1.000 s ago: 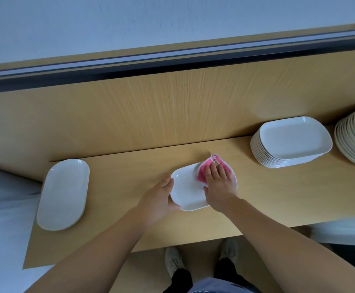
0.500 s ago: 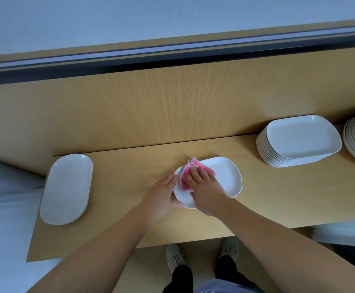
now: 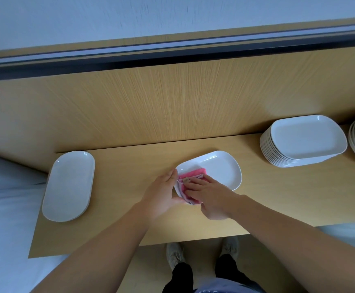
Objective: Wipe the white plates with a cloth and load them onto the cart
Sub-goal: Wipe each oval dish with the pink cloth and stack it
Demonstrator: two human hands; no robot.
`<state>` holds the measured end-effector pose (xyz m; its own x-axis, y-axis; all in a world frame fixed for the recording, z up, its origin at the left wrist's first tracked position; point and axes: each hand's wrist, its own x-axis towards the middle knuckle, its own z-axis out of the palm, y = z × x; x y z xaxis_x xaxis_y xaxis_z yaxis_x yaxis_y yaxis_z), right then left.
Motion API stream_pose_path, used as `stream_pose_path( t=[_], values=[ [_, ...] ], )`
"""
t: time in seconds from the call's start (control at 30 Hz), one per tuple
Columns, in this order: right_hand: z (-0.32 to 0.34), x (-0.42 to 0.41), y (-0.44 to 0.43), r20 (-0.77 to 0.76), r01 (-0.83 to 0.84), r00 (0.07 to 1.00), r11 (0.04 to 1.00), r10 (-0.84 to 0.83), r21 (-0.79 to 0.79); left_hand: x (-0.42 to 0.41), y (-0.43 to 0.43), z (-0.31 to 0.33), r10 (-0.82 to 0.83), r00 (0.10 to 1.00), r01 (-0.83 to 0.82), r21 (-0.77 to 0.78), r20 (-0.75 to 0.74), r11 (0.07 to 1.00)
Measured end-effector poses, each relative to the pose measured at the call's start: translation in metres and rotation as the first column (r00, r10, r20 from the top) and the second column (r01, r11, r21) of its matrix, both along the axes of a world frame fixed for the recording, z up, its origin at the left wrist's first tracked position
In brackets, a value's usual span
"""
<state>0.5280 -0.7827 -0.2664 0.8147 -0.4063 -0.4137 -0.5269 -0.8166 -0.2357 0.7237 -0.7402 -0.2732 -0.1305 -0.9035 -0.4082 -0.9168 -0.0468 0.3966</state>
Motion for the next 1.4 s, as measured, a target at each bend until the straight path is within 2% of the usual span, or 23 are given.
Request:
stream_pose_path(
  t=[0.17, 0.27, 0.43, 0.63, 0.7, 0.8, 0.9, 1.03, 1.13, 1.3, 1.4],
  values=[
    [-0.008, -0.020, 0.000, 0.093, -0.037, 0.995, 0.999, 0.037, 0.001, 0.000, -0.002, 0.003, -0.044, 0.998, 0.046, -0.028, 0.043, 0.999],
    [-0.014, -0.021, -0.002, 0.145, -0.034, 0.989, 0.999, 0.034, -0.005, -0.002, -0.004, 0.004, -0.136, 0.987, 0.144, -0.102, 0.088, 0.984],
    [-0.017, -0.026, -0.003, 0.170, -0.029, 0.985, 0.999, 0.032, -0.020, 0.002, -0.010, 0.003, -0.243, 0.965, 0.251, -0.082, 0.097, 0.964],
    [-0.002, -0.066, -0.019, 0.014, 0.048, 0.999, 0.997, -0.049, 0.052, 0.007, -0.016, 0.006, -0.291, 0.954, 0.296, -0.075, 0.070, 0.952],
    [0.002, -0.086, -0.029, -0.060, 0.088, 0.994, 0.996, -0.087, 0.009, 0.007, -0.014, 0.005, -0.275, 0.960, 0.278, -0.071, 0.048, 0.958],
    [0.014, -0.096, -0.044, -0.155, 0.022, 0.987, 0.997, -0.033, -0.071, 0.007, -0.014, 0.007, -0.271, 0.962, 0.272, -0.071, 0.032, 0.960],
    [0.027, -0.082, -0.052, -0.107, -0.004, 0.994, 0.993, -0.009, -0.120, 0.006, -0.016, 0.009, -0.291, 0.956, 0.294, -0.081, 0.044, 0.952],
    [0.027, -0.058, -0.066, 0.031, 0.044, 0.999, 0.956, -0.037, -0.291, 0.003, -0.013, 0.012, -0.337, 0.931, 0.353, -0.104, 0.142, 0.930],
    [0.022, -0.047, -0.071, 0.067, 0.071, 0.996, 0.947, -0.052, -0.314, -0.005, -0.010, 0.011, -0.364, 0.917, 0.381, -0.088, 0.164, 0.920],
    [0.013, -0.044, -0.058, -0.106, 0.142, 0.977, 0.940, -0.183, -0.311, -0.014, -0.009, 0.007, -0.312, 0.945, 0.316, -0.022, 0.099, 0.949],
    [0.014, -0.054, -0.050, -0.151, 0.210, 0.953, 0.931, -0.263, -0.297, -0.013, -0.008, 0.002, -0.317, 0.943, 0.321, -0.026, 0.104, 0.947]
  ],
)
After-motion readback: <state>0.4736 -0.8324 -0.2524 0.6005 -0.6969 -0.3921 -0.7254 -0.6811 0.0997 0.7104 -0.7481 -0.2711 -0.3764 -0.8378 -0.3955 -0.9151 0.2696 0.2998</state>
